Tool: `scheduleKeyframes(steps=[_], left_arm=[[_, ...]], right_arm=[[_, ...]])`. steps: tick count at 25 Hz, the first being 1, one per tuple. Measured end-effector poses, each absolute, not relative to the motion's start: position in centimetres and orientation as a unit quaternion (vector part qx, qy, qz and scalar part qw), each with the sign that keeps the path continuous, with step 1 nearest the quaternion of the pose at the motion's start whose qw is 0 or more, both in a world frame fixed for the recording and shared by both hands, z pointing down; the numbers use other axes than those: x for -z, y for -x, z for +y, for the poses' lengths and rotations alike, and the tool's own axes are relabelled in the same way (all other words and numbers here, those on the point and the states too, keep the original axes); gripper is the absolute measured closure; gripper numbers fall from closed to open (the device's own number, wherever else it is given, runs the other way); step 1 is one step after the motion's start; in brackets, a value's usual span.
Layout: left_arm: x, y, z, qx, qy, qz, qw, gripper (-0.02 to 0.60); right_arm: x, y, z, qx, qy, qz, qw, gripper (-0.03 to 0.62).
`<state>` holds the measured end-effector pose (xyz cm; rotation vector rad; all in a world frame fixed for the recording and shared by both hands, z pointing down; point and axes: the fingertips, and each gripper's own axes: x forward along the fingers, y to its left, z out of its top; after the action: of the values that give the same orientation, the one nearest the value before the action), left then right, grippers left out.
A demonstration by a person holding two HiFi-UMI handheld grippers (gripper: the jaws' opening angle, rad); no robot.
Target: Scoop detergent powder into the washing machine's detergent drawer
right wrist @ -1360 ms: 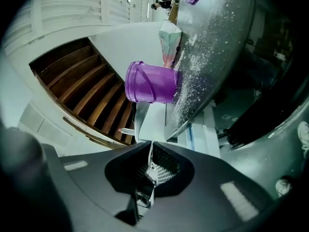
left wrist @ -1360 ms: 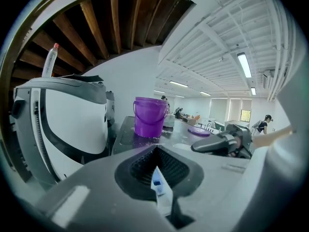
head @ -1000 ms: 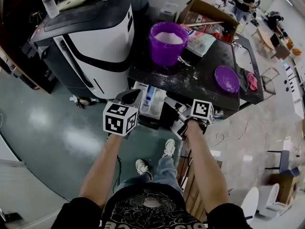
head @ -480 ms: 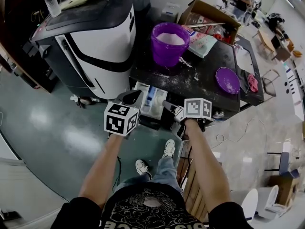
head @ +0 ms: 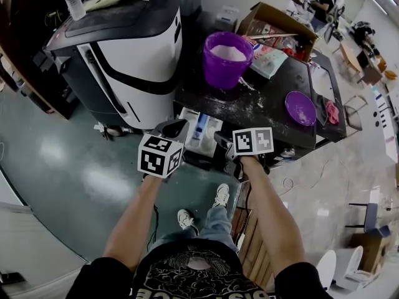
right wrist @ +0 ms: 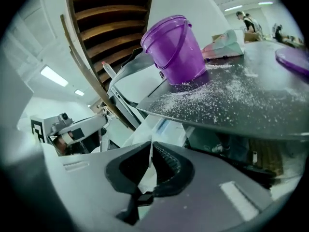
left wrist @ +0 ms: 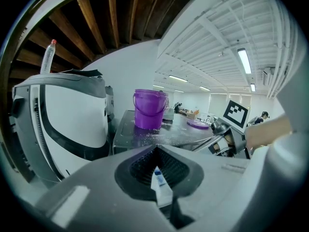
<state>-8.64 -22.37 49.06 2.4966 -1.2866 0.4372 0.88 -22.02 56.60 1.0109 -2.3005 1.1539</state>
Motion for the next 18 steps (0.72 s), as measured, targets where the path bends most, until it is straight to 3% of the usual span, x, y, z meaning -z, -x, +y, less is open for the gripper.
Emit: scheduleKeyframes(steps=[18], left_arm=[[-48.52, 9.63, -22.76, -0.147, -0.866, -0.456, 0.147, 0.577]], right_arm=[[-57.51, 0.02, -22.03, -0.197, -0.342, -0.834, 0.385, 0.56]])
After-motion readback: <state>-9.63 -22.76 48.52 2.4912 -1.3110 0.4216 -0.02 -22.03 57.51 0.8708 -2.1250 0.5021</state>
